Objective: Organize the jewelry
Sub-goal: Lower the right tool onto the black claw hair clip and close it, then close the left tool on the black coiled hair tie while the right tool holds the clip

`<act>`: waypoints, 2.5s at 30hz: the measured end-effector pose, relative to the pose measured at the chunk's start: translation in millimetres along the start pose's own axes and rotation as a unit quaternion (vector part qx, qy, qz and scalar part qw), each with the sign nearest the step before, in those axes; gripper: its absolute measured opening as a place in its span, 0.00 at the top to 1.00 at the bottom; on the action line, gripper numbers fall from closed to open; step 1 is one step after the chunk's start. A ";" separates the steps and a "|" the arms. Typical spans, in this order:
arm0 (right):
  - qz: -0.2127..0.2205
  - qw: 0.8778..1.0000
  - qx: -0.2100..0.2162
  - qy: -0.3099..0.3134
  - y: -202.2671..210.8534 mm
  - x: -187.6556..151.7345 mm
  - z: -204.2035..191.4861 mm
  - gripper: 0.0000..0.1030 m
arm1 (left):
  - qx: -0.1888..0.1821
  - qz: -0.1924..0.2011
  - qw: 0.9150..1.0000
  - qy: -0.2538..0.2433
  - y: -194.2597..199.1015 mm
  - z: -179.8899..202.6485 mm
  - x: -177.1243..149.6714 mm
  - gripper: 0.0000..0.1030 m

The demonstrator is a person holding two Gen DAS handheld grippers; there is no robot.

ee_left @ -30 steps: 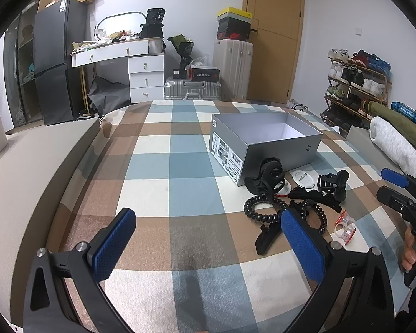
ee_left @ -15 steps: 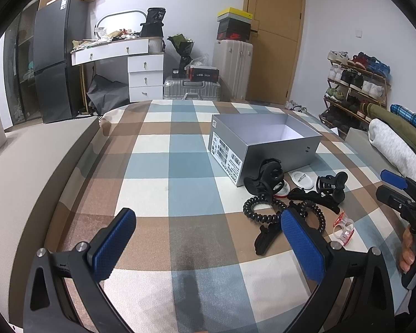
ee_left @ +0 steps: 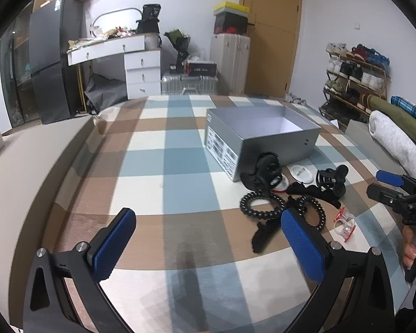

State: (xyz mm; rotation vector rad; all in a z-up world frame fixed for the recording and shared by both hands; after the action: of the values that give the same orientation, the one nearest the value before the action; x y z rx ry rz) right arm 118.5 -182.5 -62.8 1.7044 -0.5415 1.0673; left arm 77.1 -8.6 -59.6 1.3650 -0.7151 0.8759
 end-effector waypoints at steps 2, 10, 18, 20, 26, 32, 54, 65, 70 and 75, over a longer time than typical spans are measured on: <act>-0.023 1.000 0.007 -0.003 -4.3 -2.0 -2.1 0.00 | -0.012 -0.011 1.000 0.010 -4.1 5.5 -0.5 0.01; -0.071 0.997 0.037 -0.003 -24.0 -5.7 -17.0 0.08 | -0.026 -0.046 0.999 0.011 -19.7 21.5 -1.5 0.01; -0.102 0.989 0.081 -0.069 -45.9 -10.9 -15.0 0.24 | -0.023 -0.070 0.997 0.015 -24.9 22.4 -8.2 0.01; -0.107 0.987 0.088 -0.080 -50.0 -11.2 -15.7 0.27 | -0.021 -0.072 0.997 0.017 -24.7 21.3 -9.8 0.01; -0.114 0.985 0.075 -0.106 -58.3 -10.4 -12.7 0.46 | -0.015 -0.077 0.997 0.018 -25.9 20.0 -11.3 0.01; -0.112 0.984 0.069 -0.117 -57.7 -8.4 -10.2 0.47 | -0.015 -0.082 0.996 0.019 -29.4 22.2 -11.4 0.01; -0.034 0.985 0.121 -0.118 -10.4 10.4 -27.0 0.58 | 0.022 -0.133 0.989 0.063 -43.6 3.9 -14.3 0.01; -0.029 0.983 0.131 -0.129 -3.6 12.4 -24.4 0.57 | 0.033 -0.167 0.985 0.027 -44.6 10.6 -19.0 0.37; -0.027 0.982 0.132 -0.134 -1.0 13.1 -22.3 0.57 | 0.024 -0.183 0.983 0.007 -48.2 19.5 -19.3 0.38; -0.024 0.981 0.135 -0.137 2.3 15.0 -22.0 0.57 | 0.031 -0.179 0.983 -0.018 -51.8 23.2 -16.6 0.63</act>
State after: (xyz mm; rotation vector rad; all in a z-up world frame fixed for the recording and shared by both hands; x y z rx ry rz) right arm 115.6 -161.4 -46.7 2.1109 -0.5425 0.9074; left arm 114.4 -33.3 -98.2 1.5105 -0.4520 0.5915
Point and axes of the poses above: each gripper's, at about its wrist camera, not at the fingertips, and y roughly against the way its jaws point, z to its right, x to its top, the point moved 9 cm from there along -y, roughly the way its jaws point, and after that the axes turned 8 degrees about z, right-handed, at the moved point
